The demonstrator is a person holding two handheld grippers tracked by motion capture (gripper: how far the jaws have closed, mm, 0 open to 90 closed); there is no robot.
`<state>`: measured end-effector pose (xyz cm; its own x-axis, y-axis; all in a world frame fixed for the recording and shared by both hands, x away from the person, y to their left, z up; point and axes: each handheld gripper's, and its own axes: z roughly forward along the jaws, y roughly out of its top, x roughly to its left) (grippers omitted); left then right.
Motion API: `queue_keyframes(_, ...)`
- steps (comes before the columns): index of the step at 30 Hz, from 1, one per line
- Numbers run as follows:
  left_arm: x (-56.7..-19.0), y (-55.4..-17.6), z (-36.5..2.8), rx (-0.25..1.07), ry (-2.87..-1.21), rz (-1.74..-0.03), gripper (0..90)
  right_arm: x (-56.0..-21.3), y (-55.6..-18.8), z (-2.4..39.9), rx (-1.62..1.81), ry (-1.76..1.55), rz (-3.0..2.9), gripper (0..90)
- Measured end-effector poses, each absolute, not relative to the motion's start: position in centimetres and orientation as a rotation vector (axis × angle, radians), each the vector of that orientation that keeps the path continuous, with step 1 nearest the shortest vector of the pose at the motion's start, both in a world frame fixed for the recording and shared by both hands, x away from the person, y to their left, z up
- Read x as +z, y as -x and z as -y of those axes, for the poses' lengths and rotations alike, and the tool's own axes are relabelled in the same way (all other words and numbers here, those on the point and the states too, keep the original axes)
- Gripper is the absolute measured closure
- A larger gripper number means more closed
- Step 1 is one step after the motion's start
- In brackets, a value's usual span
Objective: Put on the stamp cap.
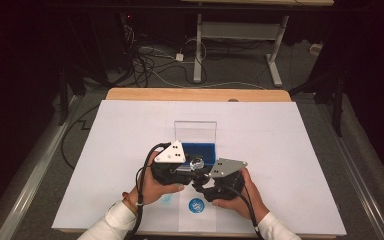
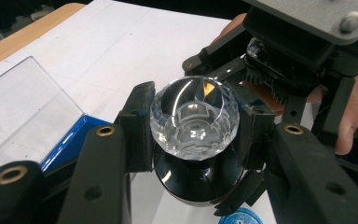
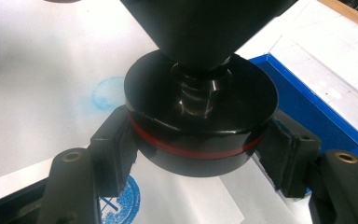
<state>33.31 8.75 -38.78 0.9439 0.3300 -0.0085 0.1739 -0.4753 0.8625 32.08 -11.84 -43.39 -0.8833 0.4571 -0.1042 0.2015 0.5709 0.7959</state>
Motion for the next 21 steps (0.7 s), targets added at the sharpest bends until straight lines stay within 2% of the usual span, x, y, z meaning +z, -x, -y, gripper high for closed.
queue_keyframes(7,-38.58,-33.29,-8.94,0.198,-2.071,-0.357,54.1,-43.40,-32.05,11.86,1.190,-0.556,-2.498,29.2)
queue_keyframes(21,-38.00,-33.10,-9.44,0.232,-2.070,-0.357,54.1,-43.26,-32.08,12.36,1.144,-0.539,-2.493,27.6)
